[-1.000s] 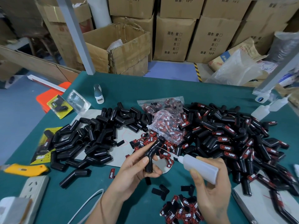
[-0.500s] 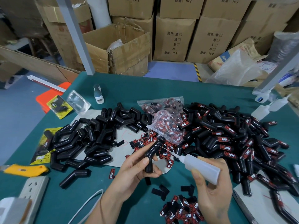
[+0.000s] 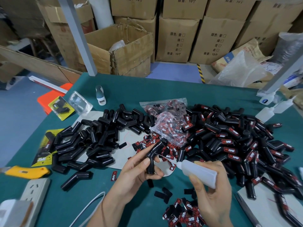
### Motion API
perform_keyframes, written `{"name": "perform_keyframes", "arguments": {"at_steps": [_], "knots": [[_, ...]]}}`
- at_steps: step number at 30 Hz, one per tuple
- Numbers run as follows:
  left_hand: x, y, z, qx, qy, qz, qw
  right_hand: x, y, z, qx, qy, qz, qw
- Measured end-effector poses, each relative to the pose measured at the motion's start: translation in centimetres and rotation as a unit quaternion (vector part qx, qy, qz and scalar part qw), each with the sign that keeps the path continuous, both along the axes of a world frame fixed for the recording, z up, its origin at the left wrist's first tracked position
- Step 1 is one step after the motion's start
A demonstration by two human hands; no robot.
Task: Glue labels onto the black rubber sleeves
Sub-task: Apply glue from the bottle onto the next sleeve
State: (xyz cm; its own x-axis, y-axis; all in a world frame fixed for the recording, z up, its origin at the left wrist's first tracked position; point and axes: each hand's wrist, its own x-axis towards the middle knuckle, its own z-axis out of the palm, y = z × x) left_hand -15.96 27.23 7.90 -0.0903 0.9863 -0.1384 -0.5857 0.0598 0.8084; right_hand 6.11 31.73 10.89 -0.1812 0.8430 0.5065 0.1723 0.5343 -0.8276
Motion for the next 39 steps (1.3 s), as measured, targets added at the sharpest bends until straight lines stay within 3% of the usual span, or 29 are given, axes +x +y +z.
{"name": "perform_keyframes", "arguments": {"at_steps": [39], "knots": [[-0.02,0.02,-0.06,0.006,0.003,-0.003,1.0,-0.09,0.0,0.46,-0.001,-0.001,-0.006,1.0]]}}
